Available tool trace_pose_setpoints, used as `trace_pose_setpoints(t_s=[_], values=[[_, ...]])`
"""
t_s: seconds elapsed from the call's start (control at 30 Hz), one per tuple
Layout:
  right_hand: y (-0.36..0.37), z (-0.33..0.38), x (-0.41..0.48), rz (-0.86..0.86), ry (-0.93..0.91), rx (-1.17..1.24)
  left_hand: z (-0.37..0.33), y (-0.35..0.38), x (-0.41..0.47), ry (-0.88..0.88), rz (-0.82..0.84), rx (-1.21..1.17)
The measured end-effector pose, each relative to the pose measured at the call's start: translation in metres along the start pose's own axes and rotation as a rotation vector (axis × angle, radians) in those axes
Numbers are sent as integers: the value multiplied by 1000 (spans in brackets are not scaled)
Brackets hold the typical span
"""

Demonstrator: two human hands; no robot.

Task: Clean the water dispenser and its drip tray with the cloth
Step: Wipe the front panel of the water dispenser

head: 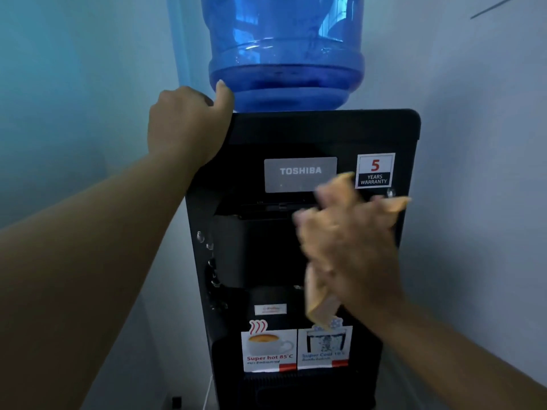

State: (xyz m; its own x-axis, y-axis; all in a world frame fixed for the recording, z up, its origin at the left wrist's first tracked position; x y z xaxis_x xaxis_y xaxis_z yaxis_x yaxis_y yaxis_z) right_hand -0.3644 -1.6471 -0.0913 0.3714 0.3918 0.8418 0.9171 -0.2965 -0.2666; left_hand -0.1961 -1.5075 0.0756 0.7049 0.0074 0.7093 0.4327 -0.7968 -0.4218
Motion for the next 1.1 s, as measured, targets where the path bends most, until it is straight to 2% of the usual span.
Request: trace_pose_setpoints(t_s=[0.07, 0.13, 0.17, 0.27, 0.33, 0.43, 0.53, 0.57, 0.67, 0.77, 0.83, 0.9, 0.97, 1.0, 1.03, 1.1], values=[[-4, -4, 1, -102, 212, 65, 1, 0, 0, -6, -4, -1], [7, 18, 33, -146, 275, 171, 2, 1, 1, -6, -5, -2], [14, 33, 51, -127, 221, 232, 1, 2, 2, -2, -8, 0], [22, 65, 63, -68, -104, 304, 1, 3, 2, -2, -13, -4], [16, 51, 35, 3, -147, 233, 1, 3, 2, -7, -7, -17], [2, 10, 0, 7, 34, 135, 3, 4, 3, -5, -8, -31], [-2, -1, 24, -155, 235, 162, 4, 8, 6, 19, -40, -30], [2, 9, 41, -175, 220, 186, 4, 8, 6, 29, -50, -35], [19, 50, 73, -108, -51, 231, 5, 10, 8, 34, -59, -45], [19, 35, 53, -56, -161, 206, 5, 9, 7, 46, -63, -36], [13, 5, 22, -34, -141, 102, 5, 11, 4, 127, -119, 12], [2, -19, -1, -47, -1, 16, 6, 13, -1, 300, -222, 88], [2, -12, 4, -100, 146, 18, 8, 17, -6, 511, -310, 170], [7, 2, 16, -117, 163, 56, 10, 19, -7, 580, -333, 203], [15, 19, 31, -125, 124, 91, 11, 20, -8, 631, -348, 221], [31, 54, 53, -92, -82, 98, 12, 22, -8, 686, -363, 244]])
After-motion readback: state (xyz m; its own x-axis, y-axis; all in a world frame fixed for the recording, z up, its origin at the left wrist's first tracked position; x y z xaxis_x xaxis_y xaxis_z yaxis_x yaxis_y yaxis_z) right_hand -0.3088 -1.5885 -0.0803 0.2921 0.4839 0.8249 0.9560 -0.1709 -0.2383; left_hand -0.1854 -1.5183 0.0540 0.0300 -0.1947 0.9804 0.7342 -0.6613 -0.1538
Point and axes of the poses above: each hand's wrist, its own x-axis towards the middle knuckle, its own y-axis out of the palm, z = x × y, the point moved 2 cm from there along x, towards the middle knuckle, and after that the axes turned 12 degrees about -y, right-handed, at the moved point
